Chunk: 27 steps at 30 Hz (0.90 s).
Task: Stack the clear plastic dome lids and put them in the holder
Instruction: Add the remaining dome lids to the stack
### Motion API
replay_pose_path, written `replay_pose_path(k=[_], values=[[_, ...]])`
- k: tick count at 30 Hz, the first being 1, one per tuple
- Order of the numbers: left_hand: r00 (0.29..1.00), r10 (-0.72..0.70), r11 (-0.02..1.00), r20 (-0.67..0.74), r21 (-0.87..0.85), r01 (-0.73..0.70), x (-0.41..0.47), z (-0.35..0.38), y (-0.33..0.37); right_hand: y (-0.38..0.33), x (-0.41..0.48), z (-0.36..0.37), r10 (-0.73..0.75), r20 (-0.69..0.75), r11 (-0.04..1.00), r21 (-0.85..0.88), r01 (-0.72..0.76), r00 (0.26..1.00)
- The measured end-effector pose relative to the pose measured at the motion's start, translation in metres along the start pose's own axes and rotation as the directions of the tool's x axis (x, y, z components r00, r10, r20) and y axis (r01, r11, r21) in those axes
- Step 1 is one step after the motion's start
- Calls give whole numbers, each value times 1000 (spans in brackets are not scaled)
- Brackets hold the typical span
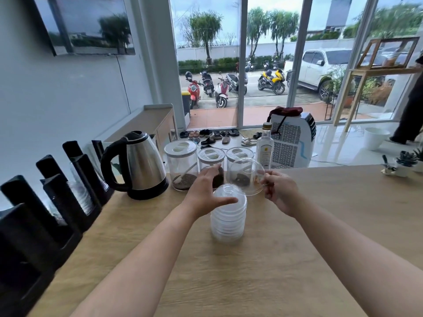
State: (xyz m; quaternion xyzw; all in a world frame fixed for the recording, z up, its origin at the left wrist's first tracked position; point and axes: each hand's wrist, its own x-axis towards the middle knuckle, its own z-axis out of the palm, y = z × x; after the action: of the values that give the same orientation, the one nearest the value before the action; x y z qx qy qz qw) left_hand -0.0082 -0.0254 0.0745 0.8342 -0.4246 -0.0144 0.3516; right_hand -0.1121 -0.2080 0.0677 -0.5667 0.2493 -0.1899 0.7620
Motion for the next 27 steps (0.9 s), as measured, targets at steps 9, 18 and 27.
replay_pose_path(k=[9,18,27], values=[[992,-122,980,-22,-164,117,-6,11,-13,25,7,25,79,54,978,-197,-67,995],[973,-223,961,51,-159,229,-15,30,-29,41,-6,26,10,55,853,-522,20,998],[961,-261,936,94,-218,276,-14,36,-34,47,-6,27,30,103,886,-464,21,994]])
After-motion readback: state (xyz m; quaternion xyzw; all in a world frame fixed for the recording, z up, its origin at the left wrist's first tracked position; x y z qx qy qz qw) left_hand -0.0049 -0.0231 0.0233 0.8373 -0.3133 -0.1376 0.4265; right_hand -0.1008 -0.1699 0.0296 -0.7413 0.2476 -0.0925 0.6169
